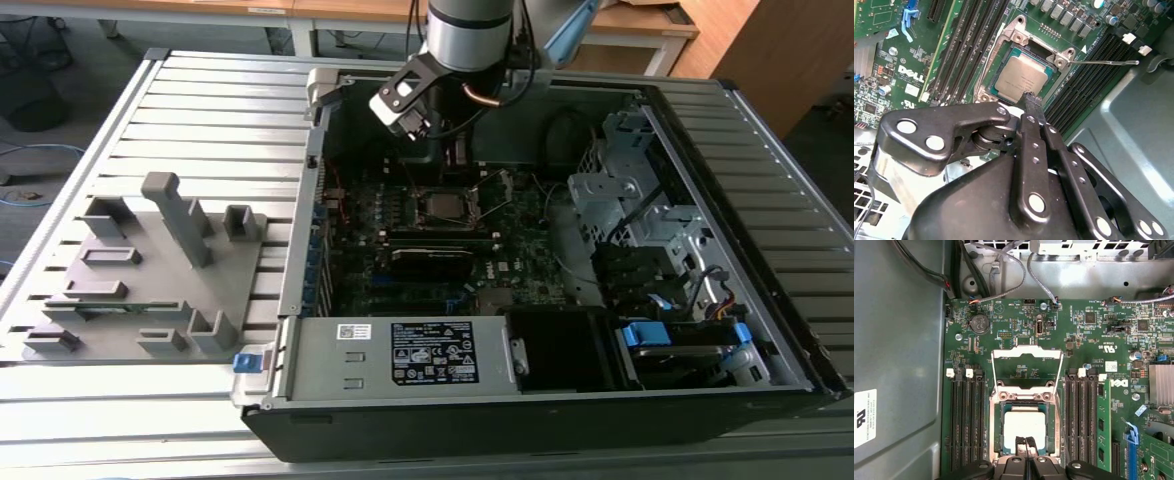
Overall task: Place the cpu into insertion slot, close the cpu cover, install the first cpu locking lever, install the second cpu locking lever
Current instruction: 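Close the cpu cover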
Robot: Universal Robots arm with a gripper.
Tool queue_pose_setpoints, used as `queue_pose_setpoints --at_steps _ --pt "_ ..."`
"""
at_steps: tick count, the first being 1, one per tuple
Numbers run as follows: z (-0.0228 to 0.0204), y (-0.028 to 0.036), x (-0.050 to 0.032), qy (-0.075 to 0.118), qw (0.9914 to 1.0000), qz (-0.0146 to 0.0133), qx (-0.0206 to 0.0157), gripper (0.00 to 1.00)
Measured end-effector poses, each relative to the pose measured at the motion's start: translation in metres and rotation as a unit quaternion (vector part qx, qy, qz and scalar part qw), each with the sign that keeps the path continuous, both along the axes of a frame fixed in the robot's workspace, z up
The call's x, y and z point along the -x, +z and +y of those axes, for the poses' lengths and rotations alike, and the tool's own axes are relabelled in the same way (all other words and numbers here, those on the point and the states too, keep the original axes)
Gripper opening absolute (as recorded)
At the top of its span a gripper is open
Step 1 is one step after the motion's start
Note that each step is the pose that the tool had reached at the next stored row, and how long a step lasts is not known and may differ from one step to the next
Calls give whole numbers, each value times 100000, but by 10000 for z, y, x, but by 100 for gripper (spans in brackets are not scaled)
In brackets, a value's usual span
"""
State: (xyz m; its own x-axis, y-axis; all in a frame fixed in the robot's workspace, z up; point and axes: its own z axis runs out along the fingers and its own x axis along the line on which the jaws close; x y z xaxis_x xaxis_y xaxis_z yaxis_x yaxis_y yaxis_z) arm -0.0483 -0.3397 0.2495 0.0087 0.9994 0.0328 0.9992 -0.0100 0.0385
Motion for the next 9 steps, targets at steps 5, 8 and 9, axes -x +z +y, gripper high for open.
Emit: queue_pose_setpoints --at_steps 5,8,9 --pt "0 12 0 -1 100000 -13 -21 11" --pt "0 14 0 -1 100000 -13 -20 11" --pt "0 17 0 -3 100000 -1 -1 11"
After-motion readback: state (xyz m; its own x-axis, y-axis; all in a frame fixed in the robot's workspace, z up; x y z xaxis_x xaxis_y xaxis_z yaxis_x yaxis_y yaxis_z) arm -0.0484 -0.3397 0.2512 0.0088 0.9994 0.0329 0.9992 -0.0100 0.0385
